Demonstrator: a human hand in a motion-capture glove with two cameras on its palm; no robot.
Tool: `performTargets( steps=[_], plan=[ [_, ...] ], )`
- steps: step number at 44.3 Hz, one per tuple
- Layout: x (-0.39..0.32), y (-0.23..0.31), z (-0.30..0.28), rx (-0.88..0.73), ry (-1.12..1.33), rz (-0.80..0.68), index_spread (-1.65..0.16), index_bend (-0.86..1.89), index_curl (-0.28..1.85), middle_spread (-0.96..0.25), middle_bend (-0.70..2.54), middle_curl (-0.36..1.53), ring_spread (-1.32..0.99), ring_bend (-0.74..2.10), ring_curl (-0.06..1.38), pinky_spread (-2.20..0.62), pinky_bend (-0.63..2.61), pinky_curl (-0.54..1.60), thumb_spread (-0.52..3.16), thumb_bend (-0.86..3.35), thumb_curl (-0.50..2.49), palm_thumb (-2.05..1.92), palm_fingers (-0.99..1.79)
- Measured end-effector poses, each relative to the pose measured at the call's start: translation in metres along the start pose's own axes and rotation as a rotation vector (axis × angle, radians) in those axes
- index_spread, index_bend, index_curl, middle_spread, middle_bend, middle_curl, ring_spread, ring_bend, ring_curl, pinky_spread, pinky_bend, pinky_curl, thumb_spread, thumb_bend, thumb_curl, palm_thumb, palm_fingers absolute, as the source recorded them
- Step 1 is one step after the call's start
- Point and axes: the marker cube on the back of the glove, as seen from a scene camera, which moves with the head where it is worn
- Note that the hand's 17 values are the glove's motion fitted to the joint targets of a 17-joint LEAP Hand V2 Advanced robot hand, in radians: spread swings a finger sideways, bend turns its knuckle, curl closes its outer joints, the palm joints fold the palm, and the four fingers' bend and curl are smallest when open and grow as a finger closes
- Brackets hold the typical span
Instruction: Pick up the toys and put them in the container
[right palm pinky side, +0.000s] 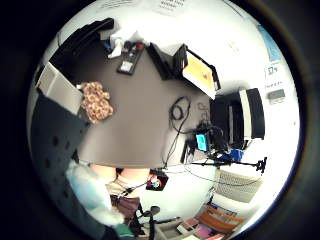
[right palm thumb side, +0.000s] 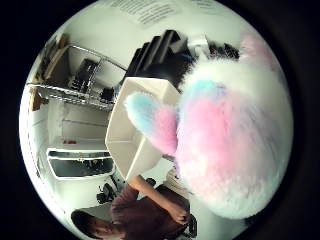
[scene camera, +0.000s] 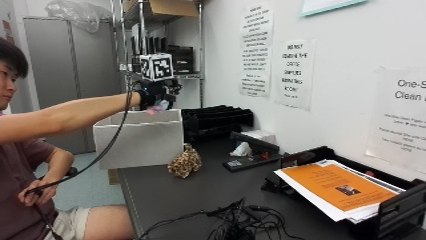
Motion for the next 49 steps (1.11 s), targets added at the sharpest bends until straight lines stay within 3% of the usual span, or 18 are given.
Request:
performTargets(
  steps=[19, 30, 35, 41, 49],
  plan=[
    [-0.228, -0.073, 0.003, -0.031, 0.021, -0.255, -0.3, 0.93, 0.64, -0.18, 1.34, 0.9, -0.31, 1.54, 0.69, -0.39, 1.17, 0.55, 0.7, 0.01, 0.78, 0.56, 1.07],
    [-0.273, -0.1, 0.018, 0.024, -0.035, -0.385, -0.3, 0.88, 0.74, -0.17, 1.36, 0.9, -0.31, 1.56, 0.69, -0.39, 1.18, 0.56, 0.69, -0.01, 0.82, 0.56, 1.06],
    [-0.295, -0.118, 0.027, 0.051, -0.116, -0.513, -0.31, 0.85, 0.79, -0.17, 1.36, 0.89, -0.31, 1.56, 0.69, -0.39, 1.18, 0.57, 0.69, -0.01, 0.84, 0.56, 1.06],
    [-0.281, -0.131, 0.042, -0.004, -0.046, -0.338, -0.31, 0.8, 0.84, -0.17, 1.36, 0.89, -0.31, 1.57, 0.69, -0.39, 1.18, 0.57, 0.7, -0.01, 0.86, 0.55, 1.05],
    [-0.273, -0.138, 0.056, -0.035, 0.004, -0.286, -0.33, 0.73, 0.91, -0.17, 1.35, 0.89, -0.31, 1.58, 0.69, -0.39, 1.18, 0.58, 0.71, -0.02, 0.87, 0.55, 1.02]
  ],
)
